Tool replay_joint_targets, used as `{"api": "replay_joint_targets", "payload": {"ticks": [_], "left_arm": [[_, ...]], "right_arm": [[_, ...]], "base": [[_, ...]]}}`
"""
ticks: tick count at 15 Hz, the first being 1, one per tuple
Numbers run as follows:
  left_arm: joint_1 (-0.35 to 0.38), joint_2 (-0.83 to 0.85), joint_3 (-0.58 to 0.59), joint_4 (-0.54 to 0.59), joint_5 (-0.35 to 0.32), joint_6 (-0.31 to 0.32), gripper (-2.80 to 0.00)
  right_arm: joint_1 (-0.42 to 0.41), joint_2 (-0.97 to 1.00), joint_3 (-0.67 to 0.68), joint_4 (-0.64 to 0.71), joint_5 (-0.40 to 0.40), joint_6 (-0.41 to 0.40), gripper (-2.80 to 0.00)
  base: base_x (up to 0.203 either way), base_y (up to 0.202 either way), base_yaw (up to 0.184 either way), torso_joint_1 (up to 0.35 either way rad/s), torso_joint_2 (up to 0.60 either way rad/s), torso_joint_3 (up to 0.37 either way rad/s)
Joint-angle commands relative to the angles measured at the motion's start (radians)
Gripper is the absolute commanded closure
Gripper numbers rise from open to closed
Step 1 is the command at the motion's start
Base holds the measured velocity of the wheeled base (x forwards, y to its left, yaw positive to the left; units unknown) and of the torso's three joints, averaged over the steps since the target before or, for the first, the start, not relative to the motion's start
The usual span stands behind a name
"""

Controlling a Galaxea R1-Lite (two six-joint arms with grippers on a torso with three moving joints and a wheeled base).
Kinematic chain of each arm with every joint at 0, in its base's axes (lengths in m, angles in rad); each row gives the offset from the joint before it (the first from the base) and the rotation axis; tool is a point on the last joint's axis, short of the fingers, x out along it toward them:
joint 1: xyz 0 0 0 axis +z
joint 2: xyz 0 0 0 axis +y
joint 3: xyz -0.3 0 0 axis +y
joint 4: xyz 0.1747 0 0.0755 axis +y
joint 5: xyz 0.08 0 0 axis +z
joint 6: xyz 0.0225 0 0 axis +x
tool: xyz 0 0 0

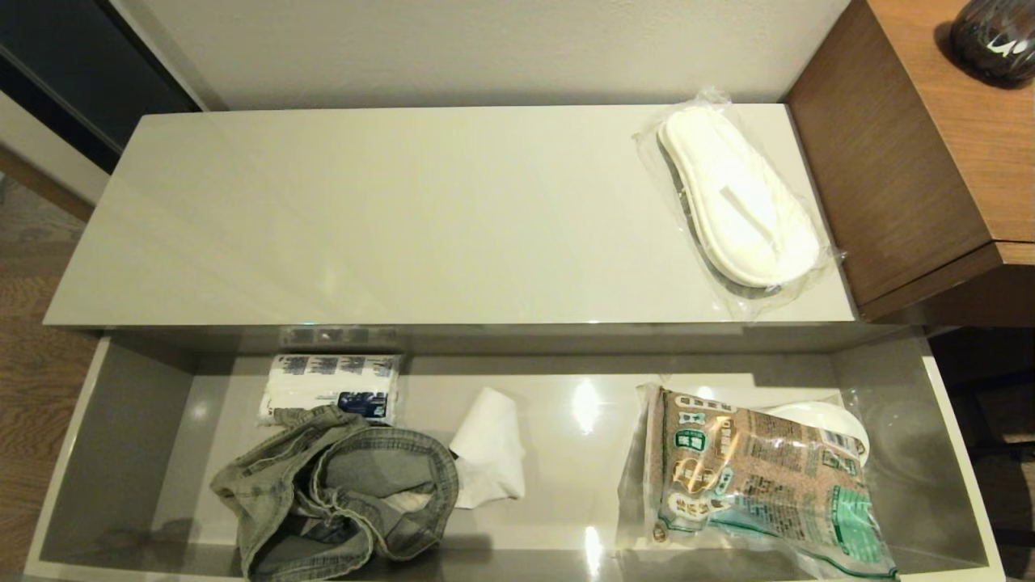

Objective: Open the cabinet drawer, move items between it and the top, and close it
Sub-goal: Take out the shorts from the drawer

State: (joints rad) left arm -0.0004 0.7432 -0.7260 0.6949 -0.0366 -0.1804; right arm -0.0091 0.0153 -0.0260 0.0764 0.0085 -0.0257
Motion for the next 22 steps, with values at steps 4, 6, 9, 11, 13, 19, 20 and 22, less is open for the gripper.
{"api": "replay_joint_targets", "payload": {"ticks": [4,6,9,11,13,19,20,22], "left_arm": [[-0.006,0.286,-0.008,0.070,-0.276,-0.053,0.00],[-0.012,0.309,0.002,0.076,-0.316,-0.053,0.00],[-0.060,0.349,0.047,0.072,-0.369,-0.063,0.00],[-0.074,0.374,0.058,0.069,-0.374,-0.068,0.00],[-0.078,0.427,0.057,0.055,-0.372,-0.119,0.00],[-0.078,0.468,0.061,-0.086,-0.360,-0.315,0.00],[-0.076,0.481,0.068,-0.121,-0.349,-0.357,0.00],[-0.075,0.488,0.076,-0.137,-0.334,-0.365,-2.80]], "right_arm": [[0.000,0.002,0.000,0.000,0.001,-0.003,0.00],[0.000,0.002,0.000,0.000,0.001,-0.001,0.00],[0.000,0.002,0.000,-0.001,0.001,-0.002,0.00],[0.000,0.002,0.000,-0.001,0.001,-0.002,0.00],[0.000,0.002,0.000,0.000,0.001,-0.001,0.00],[0.000,0.002,0.000,0.000,0.001,-0.002,0.00],[0.000,0.002,0.001,-0.001,0.001,-0.003,0.00],[0.000,0.002,0.001,-0.001,0.002,-0.003,0.00]], "base": [[0.000,0.000,0.000,0.000,0.00,0.000],[0.000,0.000,0.000,0.000,0.00,0.000],[0.000,0.000,0.000,0.000,0.00,0.000],[0.000,0.000,0.000,0.000,0.00,0.000],[0.000,0.000,0.000,0.000,0.00,0.000],[0.000,0.000,0.000,0.000,0.00,0.000],[0.000,0.000,0.000,0.000,0.00,0.000],[0.000,0.000,0.000,0.000,0.00,0.000]]}}
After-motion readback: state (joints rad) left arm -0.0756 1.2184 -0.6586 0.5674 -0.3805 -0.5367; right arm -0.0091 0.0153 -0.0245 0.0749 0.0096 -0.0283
